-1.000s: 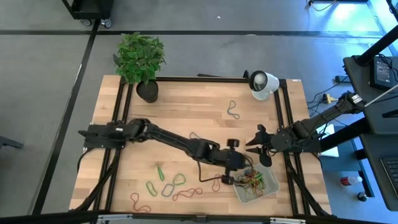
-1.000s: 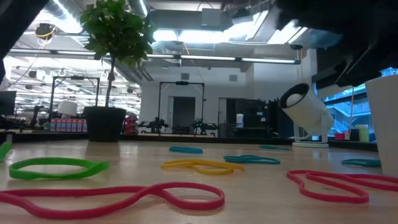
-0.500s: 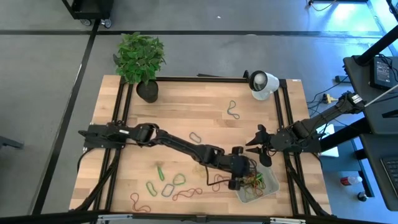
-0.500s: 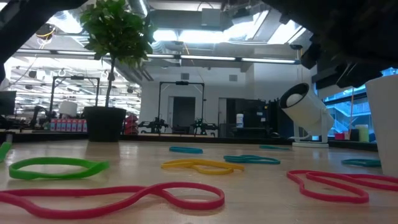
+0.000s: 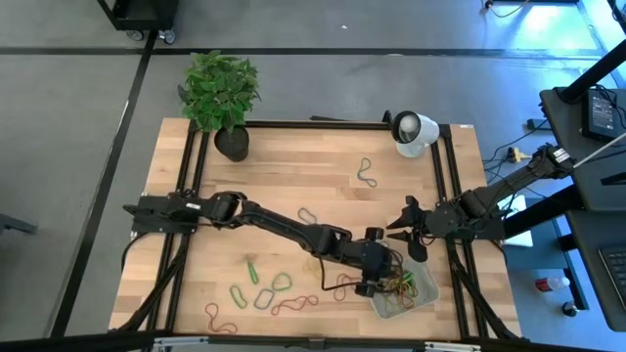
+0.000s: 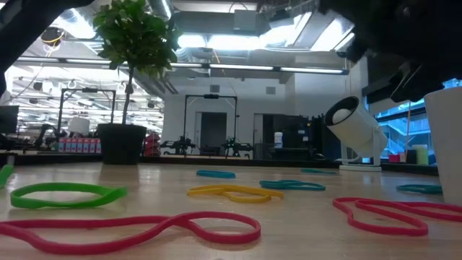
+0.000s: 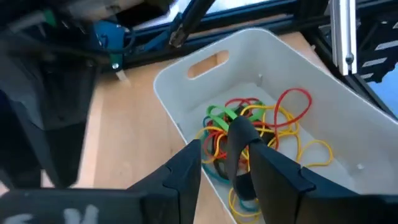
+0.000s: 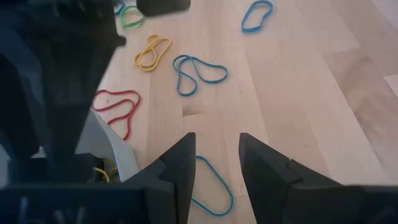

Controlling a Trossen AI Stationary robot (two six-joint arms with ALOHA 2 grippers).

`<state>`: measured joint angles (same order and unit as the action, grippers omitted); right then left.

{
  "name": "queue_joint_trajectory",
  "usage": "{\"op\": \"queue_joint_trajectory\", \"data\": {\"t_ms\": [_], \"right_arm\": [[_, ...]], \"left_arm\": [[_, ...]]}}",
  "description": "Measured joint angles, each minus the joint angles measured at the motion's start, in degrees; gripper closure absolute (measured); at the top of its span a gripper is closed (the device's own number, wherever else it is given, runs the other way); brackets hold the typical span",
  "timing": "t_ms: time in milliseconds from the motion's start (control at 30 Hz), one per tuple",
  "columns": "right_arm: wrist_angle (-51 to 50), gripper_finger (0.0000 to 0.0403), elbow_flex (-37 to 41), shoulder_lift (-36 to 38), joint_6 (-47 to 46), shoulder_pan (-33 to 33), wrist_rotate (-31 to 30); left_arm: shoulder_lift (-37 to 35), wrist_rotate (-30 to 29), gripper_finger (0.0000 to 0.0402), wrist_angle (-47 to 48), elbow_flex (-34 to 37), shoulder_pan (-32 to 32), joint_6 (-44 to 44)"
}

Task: Pick and place rubber bands into bin
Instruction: Put the black rubber band into the white bin, then put the green rubber band into the white bin

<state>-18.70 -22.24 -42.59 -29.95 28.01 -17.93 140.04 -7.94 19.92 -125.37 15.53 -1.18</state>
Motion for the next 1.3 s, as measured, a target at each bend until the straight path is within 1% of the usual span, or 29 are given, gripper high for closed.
{"op": "queue_joint_trajectory", "data": {"t_ms": [100, 200, 267, 367, 500, 600, 667, 733, 833, 900, 1000, 1200, 1300], "right_arm": [[0.01, 0.0277, 0.0, 0.0, -0.01, -0.02, -0.01], [0.01, 0.0277, 0.0, -0.02, 0.0, -0.02, 0.0], [0.06, 0.0277, 0.0, -0.02, 0.0, -0.02, 0.0], [0.09, 0.0277, 0.0, -0.02, 0.02, -0.02, -0.02], [0.07, 0.0277, 0.0, -0.02, 0.04, -0.02, -0.02], [0.06, 0.0277, 0.0, -0.02, -0.09, -0.02, -0.02], [0.0, 0.0277, 0.0, -0.02, -1.07, 0.0, -0.04], [-0.17, 0.0277, 0.0, -0.02, -1.41, -0.02, -0.04], [-0.31, 0.0277, 0.0, -0.02, -1.46, -0.02, -0.04], [-0.37, 0.0277, 0.0, -0.04, -1.36, 0.0, -0.04], [-0.42, 0.0277, 0.0, -0.02, -1.27, 0.0, -0.04], [-0.42, 0.0277, 0.0, -0.02, -1.25, 0.0, -0.04], [-0.42, 0.0277, 0.0, -0.02, -1.2, 0.0, -0.04]], "left_arm": [[-1.02, 0.04, 0.0275, 5.44, 0.06, 0.0, 1.15], [-1.35, 0.11, 0.0279, 8.46, 0.08, 0.0, 3.84], [-1.44, 0.13, 0.0281, 8.04, 0.08, 0.0, 5.34], [-1.66, 0.12, 0.0282, 9.86, 0.08, 0.0, 6.0], [-3.14, -0.27, 0.0282, 16.13, 0.08, -0.05, 7.84], [-4.96, -2.88, 0.0282, 23.91, 0.01, -0.26, 9.13], [-6.04, -6.41, 0.0282, 29.44, 0.97, -0.31, 10.7], [-6.87, -9.57, 0.0282, 32.14, 2.66, -0.29, 12.23], [-9.75, -11.66, 0.0282, 34.71, 7.91, -0.29, 15.56], [-12.35, -11.72, 0.0282, 34.19, 13.46, -0.12, 18.61], [-16.99, -11.88, 0.0282, 33.57, 23.57, 0.5, 24.85], [-30.86, -11.97, 0.0282, 27.34, 44.54, 3.61, 41.39], [-37.32, -10.6, 0.0282, 27.06, 52.09, 6.18, 52.09]]}}
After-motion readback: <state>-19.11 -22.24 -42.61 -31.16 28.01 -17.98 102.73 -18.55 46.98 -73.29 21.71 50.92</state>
